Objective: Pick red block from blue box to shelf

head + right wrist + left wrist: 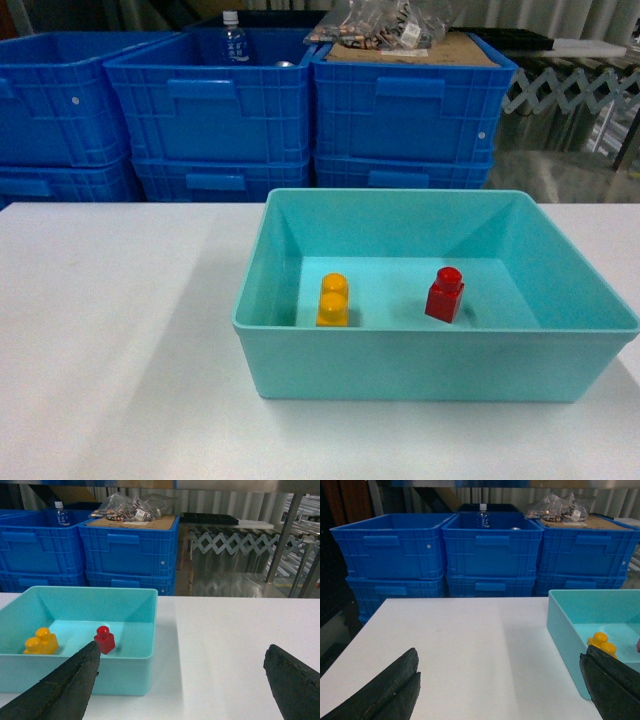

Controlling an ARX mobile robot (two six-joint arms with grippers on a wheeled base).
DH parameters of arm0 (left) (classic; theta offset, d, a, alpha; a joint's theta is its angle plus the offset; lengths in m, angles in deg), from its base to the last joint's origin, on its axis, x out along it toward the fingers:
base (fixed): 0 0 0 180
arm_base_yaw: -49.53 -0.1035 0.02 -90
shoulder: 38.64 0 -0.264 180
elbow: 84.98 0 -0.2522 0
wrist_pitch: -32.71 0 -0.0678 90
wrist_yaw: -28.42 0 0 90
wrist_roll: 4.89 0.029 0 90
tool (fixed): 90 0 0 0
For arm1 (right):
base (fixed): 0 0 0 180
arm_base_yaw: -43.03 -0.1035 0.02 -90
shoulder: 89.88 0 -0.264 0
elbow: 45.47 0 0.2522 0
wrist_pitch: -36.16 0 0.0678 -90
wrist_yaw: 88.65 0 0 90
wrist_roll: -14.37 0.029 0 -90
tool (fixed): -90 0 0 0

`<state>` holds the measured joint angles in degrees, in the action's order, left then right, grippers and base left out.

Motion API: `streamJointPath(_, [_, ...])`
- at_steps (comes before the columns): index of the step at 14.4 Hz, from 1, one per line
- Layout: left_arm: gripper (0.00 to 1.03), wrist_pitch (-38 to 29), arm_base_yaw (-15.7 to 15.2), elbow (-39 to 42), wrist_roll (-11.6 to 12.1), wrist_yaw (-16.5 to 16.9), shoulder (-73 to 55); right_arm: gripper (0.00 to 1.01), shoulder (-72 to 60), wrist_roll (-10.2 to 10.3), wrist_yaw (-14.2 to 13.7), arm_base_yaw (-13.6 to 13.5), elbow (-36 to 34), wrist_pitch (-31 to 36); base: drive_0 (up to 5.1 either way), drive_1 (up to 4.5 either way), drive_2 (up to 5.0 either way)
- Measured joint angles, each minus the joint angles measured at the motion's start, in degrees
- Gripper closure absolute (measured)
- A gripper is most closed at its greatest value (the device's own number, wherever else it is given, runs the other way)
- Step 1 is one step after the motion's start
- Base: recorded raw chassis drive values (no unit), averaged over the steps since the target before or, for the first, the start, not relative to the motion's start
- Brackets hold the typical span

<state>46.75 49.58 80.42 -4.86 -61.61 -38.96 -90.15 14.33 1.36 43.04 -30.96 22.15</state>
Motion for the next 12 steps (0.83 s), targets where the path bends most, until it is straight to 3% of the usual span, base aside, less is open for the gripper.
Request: streamJointPath(12, [0.05, 0.00, 0.00, 0.00, 0.00, 0.00, 0.00, 0.03, 0.00, 0.00, 0.02, 0.00, 0.00, 0.00, 0.0, 0.00, 0.0])
